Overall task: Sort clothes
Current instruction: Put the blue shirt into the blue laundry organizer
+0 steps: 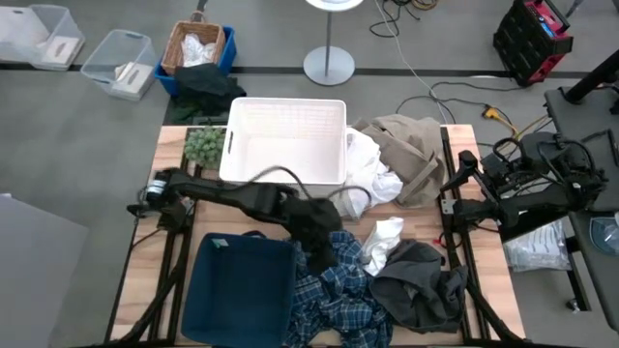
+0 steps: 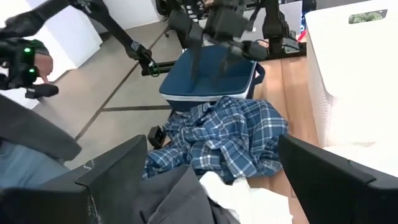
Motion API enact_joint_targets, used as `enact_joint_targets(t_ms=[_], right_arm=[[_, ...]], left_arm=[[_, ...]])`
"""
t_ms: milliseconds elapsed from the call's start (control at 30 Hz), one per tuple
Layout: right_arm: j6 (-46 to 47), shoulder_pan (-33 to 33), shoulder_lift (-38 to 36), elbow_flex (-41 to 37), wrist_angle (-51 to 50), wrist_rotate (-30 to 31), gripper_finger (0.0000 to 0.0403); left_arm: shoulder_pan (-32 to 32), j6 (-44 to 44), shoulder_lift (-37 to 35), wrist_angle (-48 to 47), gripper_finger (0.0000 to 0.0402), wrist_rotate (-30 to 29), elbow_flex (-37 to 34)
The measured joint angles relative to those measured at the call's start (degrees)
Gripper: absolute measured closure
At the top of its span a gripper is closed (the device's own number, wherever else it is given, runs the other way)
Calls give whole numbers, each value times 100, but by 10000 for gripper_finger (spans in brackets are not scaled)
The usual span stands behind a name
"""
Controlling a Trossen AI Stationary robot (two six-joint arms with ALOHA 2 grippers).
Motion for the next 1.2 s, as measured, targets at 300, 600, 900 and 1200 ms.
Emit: enact_joint_targets(t_ms=[300,600,900,1200], right_arm=[[-233,-2,0,2,0,-35,48],[-425,0,-11,4,16,-232,48],[-389,0,-39,9,14,-318,48],[-418,0,-37,7,13,-315,48]], left_arm=[[-551,953,1541,-2216,224,-1907,2664],[-564,114,1612,-2071,175,-1702,1816],[-557,25,1628,-1656,52,-2755,1040],[-523,-880,1637,598,23,-1820,-732]])
